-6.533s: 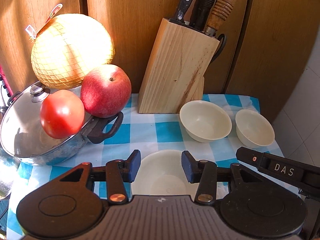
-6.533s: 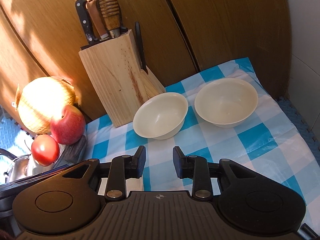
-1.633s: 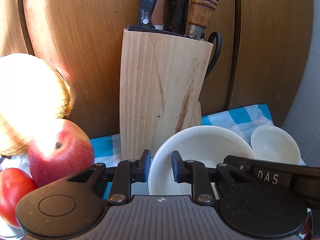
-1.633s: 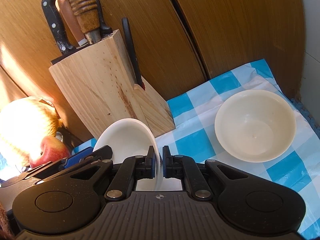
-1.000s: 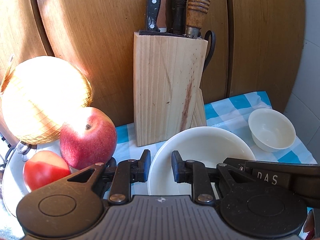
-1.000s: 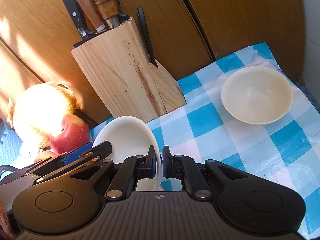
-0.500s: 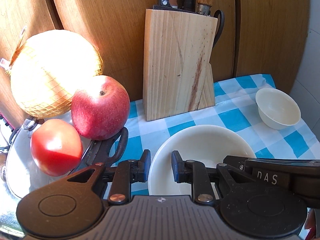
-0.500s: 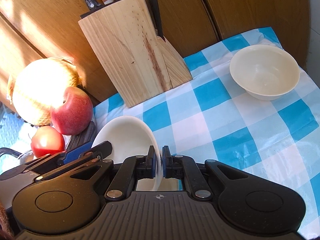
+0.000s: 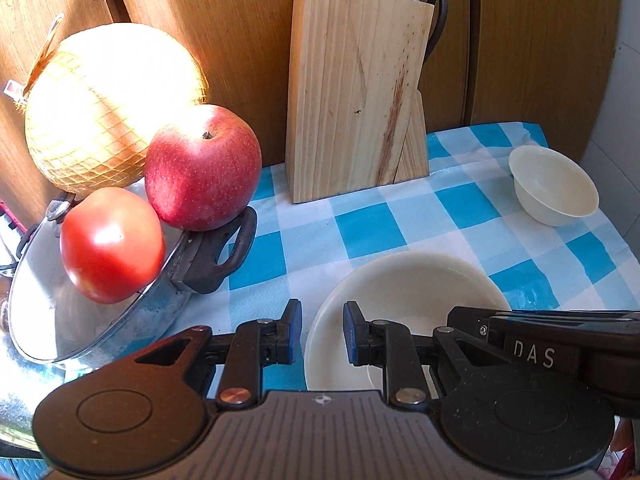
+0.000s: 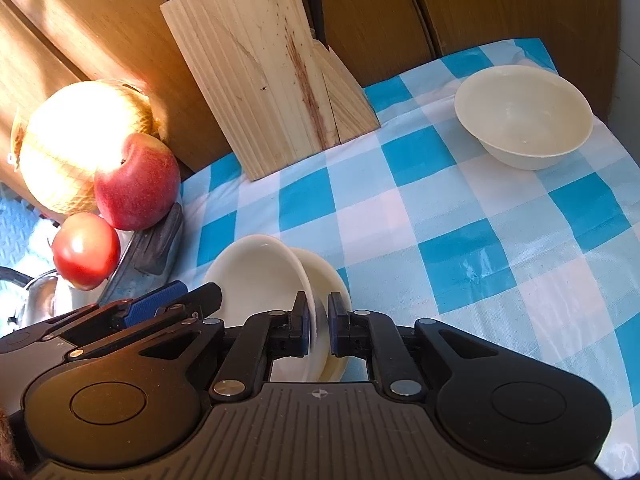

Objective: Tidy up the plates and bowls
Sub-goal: 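Lower the bowl into the other cream bowl and open the right gripper, then move the right gripper toward the remaining cream bowl by the wall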

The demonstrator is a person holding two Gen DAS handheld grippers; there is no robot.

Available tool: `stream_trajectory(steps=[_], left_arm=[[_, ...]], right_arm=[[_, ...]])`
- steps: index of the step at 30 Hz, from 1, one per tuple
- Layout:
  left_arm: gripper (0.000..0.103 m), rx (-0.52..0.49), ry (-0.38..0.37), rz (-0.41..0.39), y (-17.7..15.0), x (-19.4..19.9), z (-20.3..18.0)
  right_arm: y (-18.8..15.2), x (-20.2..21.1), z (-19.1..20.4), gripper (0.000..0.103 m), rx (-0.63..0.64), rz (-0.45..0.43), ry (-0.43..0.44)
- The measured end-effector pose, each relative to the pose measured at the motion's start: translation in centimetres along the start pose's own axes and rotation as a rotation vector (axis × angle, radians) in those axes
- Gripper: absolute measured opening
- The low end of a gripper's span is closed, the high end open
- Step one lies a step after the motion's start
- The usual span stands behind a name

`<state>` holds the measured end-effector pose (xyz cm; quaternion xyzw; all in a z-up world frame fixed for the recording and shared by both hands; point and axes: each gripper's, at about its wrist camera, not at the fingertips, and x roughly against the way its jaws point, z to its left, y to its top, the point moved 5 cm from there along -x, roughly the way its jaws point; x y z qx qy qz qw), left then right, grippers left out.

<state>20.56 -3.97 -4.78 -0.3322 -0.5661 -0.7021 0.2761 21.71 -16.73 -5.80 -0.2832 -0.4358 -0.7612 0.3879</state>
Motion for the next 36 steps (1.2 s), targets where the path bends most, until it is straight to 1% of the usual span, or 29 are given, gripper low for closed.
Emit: stream_trajectory(steps=[4,12,15,18,20,22,25,28,30,36], left_arm=[[0.017,0.000,0.008,-0.005,-0.3,0.1,0.1],[0.017,-0.011,0.002,-0.021,-0.2,0.6,0.0],[0.017,-0.015,0.005,-0.020,-0.3,0.5,0.0],[0.017,-0.003,0.007,-0.016,-0.4,0.6,0.4],[0.018,0.000,0.007,-0.013,-0.4,0.6,0.7],[0.018,0.008,0.005,-0.010,-0.7,0.7,0.9],[0.018,0.003,-0.001,0.005,-1.1,0.5,0.9],[0.018,-0.010,-0.001,0.024,-1.6,0.1,0.5],[0.018,-0.018,-0.012,0.041,-2.0,-0.1,0.1],[0.018,-0.046,-0.018,0.067,-2.6,-0.8,-0.7]], right_arm=[[-0.2,0.1,0.1,0.017,0.013,-0.001,-0.009],[0.2,1.0,0.4,0.024,0.060,-0.054,-0.037],[0.6,1.5,0.2,0.034,0.070,-0.089,-0.056],[0.9,2.0,-0.1,0.035,0.074,-0.110,-0.068],[1.0,2.1,-0.5,0.035,0.089,-0.114,-0.097],[0.8,1.9,-1.0,0.035,0.096,-0.102,-0.115],[0.2,1.6,-1.3,0.035,0.089,-0.068,-0.100],[-0.3,1.3,-1.1,0.035,0.105,-0.046,-0.103],[-0.7,0.8,-1.1,0.032,0.112,-0.024,-0.103],[-0.9,0.5,-1.2,0.032,0.102,-0.001,-0.087]])
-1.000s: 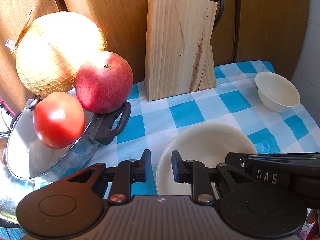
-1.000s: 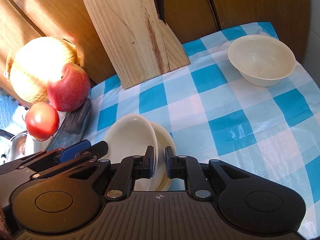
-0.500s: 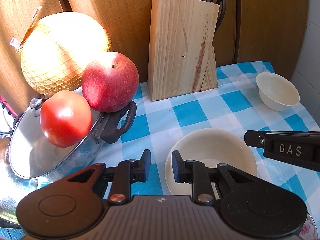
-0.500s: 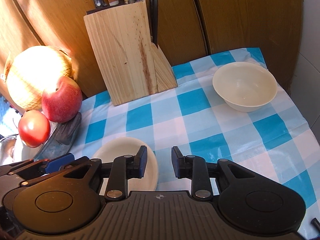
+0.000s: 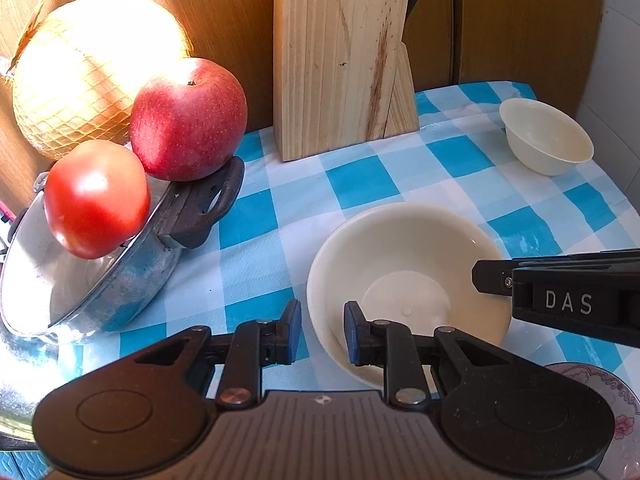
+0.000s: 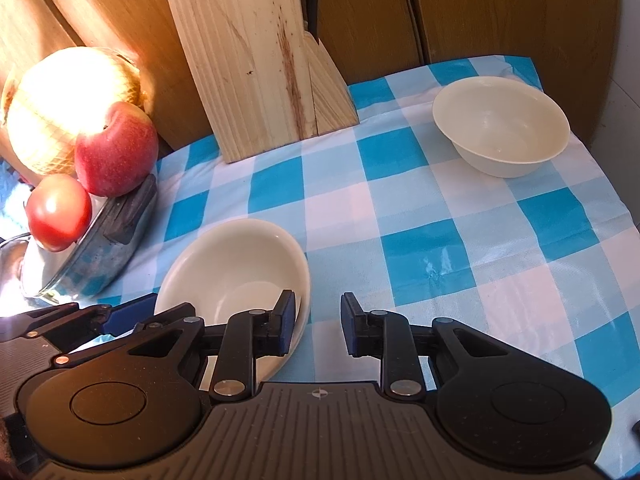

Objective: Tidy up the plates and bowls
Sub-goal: 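Move the right gripper toward the remaining cream bowl by the wall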

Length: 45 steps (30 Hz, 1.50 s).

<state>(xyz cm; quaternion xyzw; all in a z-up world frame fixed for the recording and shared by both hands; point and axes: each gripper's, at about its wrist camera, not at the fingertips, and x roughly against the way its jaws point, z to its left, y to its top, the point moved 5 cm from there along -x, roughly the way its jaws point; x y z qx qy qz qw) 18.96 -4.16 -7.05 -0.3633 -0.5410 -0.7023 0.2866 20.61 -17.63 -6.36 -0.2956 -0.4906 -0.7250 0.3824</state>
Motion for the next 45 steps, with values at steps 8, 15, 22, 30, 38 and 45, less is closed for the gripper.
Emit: stream_trajectory(steps=[8,15,22,30,38,45], left_arm=[[0.018,-0.030,-0.017,0.005,0.2,-0.3,-1.2],[0.019,-0.058,-0.011,-0.001,0.5,-0.4,-2.0],[0.022,-0.056,-0.005,-0.028,1.1,0.3,-1.8],[0.026,-0.084,0.028,-0.093,2.0,1.8,-2.3],[0.027,-0.080,0.018,-0.122,3.0,2.3,-3.3],[0.027,-0.097,0.000,-0.142,4.1,2.5,-5.0]], right_arm=[[0.0,-0.7,-0.4,0.032,-0.015,0.034,0.008],[-0.1,-1.0,-0.5,0.032,-0.023,0.046,0.012],[0.4,-0.4,-1.7,0.033,-0.057,0.024,0.012],[0.9,0.5,-2.0,0.033,-0.072,-0.008,0.031],[1.6,2.0,-3.7,0.034,-0.124,-0.062,0.028],[2.4,3.0,-6.0,0.036,-0.193,-0.098,0.025]])
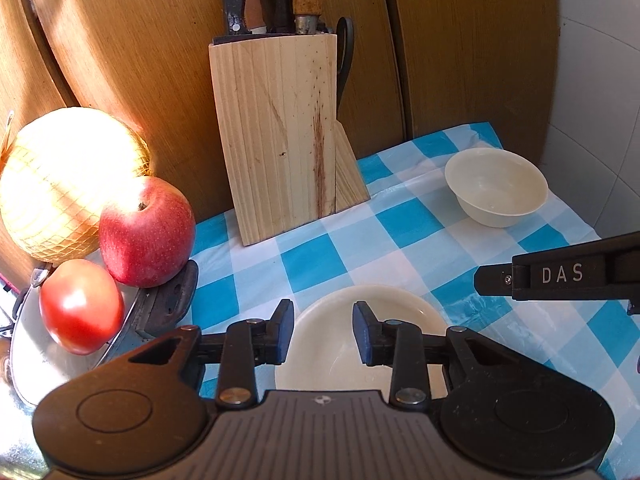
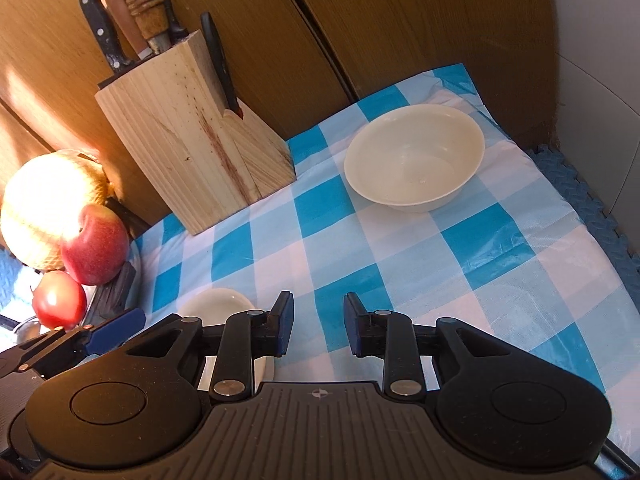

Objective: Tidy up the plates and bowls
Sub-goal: 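Move the right gripper toward the remaining cream bowl by the wall, then lower the right gripper to the rim of that cream bowl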

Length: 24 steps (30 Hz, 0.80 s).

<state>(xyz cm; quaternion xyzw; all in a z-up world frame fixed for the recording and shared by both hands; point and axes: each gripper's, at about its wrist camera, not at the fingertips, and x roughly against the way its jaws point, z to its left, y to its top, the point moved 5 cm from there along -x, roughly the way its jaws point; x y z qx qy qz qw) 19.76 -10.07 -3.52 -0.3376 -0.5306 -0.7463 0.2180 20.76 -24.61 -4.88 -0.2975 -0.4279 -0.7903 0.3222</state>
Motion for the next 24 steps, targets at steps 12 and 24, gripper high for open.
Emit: stream_trajectory(steps=[12,24], left_arm=[[0.027,-0.001,-0.061,-0.043,3.0,-0.4,-2.7],[0.027,0.005,-0.128,-0.044,3.9,-1.6,-4.6]], right_arm=[[2.7,2.3,-5.2,0.036,-0.152,-0.105,-0.020],[4.4,2.3,-7.8,0.038,-0.212,-0.156,-0.055]])
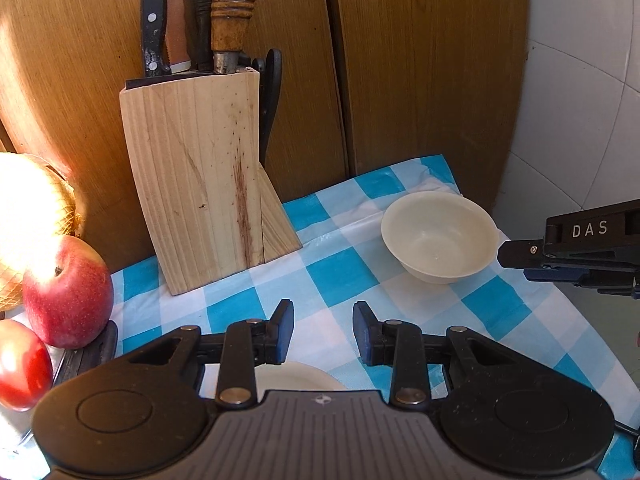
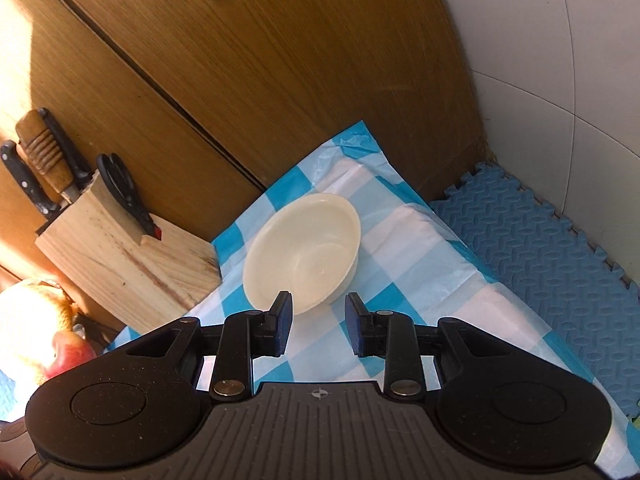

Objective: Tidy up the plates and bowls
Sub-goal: 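Lower the right gripper to the rim of that cream bowl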

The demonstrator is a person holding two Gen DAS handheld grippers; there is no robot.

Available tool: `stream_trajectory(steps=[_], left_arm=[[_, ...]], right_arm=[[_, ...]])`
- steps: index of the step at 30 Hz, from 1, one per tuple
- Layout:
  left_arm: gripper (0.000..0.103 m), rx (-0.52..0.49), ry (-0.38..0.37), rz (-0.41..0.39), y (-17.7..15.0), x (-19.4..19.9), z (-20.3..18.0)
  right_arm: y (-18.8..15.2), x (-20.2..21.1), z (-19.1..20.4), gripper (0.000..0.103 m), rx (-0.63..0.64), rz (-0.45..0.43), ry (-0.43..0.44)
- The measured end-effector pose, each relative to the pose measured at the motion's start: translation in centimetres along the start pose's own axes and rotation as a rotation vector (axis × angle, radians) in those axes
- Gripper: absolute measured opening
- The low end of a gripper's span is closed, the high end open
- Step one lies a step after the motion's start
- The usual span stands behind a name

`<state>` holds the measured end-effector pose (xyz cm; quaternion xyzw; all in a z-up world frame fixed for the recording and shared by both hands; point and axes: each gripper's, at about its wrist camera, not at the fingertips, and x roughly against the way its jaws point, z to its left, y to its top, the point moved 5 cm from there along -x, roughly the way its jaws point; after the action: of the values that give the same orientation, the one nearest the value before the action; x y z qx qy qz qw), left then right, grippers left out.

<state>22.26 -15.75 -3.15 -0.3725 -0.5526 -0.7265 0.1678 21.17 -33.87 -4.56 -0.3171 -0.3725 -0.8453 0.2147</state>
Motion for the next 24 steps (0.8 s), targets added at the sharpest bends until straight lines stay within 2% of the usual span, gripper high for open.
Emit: stream_trajectory(steps=[8,14,24], left_arm=[[0.028,-0.015,-0.022,-0.015,0.1,-0.4,-1.4],[0.028,-0.026,-0.010,0.010,0.9,-2.2,-2.5],[0.028,-0.019,-0.042,0.013,2.1,-4.5,-4.0]], right_arm=[[0.4,-0.9,-0.5,0.038,0.024,0.003,-0.020],[1.0,-1.3,-1.3,0.040,0.014,-0.006,-0.028],[1.8,-2.8,-1.7,0.040,-0.001,-0.009,-0.035]])
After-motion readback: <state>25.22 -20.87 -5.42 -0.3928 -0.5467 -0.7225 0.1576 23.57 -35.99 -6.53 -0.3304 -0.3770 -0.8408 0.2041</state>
